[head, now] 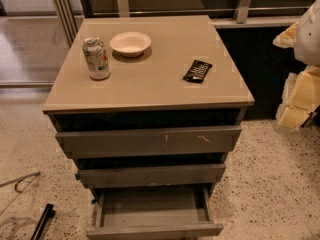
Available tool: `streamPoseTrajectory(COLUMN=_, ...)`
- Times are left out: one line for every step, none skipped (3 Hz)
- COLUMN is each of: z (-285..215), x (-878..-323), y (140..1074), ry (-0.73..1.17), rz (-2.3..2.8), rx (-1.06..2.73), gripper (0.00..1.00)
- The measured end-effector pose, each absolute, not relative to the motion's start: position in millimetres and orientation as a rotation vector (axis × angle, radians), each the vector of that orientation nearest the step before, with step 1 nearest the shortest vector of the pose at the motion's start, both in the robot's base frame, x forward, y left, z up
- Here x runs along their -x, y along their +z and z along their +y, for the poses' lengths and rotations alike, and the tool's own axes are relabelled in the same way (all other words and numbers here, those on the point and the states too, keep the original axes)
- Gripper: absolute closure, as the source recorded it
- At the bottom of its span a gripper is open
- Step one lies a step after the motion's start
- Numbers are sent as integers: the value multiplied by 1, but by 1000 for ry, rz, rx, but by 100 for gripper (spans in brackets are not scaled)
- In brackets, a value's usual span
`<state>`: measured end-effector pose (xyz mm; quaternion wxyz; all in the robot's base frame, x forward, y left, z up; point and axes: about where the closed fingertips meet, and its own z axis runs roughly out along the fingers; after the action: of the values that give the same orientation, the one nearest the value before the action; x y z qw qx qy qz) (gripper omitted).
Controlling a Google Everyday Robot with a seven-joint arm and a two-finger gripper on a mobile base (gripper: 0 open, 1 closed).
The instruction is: Close bottom drawer
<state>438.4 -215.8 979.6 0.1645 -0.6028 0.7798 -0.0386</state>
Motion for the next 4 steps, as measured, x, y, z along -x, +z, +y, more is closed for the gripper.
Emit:
streamPoseTrajectory(z=-216, x=-438, y=980, ry=-110, rz=2222, rx=1718, gripper=0)
streamPoseTrajectory(z=-215, x=-438, y=980, ry=-112, rz=2220, rx=1713, gripper=6)
streamPoseTrajectory(z=-215, x=-436, y=962, ry=-86, rz=2230, rx=1678, gripper=29)
streamPoseTrajectory(z=-217, x=-433, y=915, ry=-19, rz=2255, rx=1629, gripper=53)
